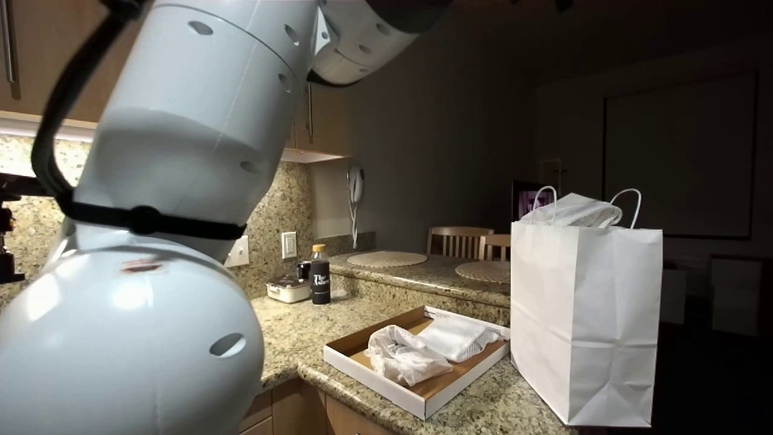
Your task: Pick a cloth on the box and put it in the bag
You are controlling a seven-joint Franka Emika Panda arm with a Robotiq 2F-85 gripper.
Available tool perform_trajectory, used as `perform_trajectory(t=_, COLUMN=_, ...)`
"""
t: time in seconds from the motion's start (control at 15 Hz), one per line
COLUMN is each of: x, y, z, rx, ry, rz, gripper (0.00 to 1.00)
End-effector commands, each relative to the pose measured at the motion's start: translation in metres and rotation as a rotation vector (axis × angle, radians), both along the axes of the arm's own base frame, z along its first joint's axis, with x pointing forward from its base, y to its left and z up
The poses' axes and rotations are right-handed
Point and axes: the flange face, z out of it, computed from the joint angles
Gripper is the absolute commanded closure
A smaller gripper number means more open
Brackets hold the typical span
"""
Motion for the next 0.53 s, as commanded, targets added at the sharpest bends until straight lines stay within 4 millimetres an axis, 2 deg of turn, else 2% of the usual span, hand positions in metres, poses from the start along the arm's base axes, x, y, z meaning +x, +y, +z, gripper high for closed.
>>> perform_trajectory(t=0.0, x=-0.018, y=-0.001, z=0.007, rx=0.024, ry=0.012, rz=-0.01, gripper=0.0)
perform_trajectory(t=0.13, x=-0.035, y=-0.003, z=0.015, rx=0.036, ry=0.007, rz=-0.02, gripper=0.0)
perform_trajectory(t=0.47, x=-0.028, y=-0.003, z=0.009, rx=0.044, ry=0.025, rz=-0.014, gripper=0.0)
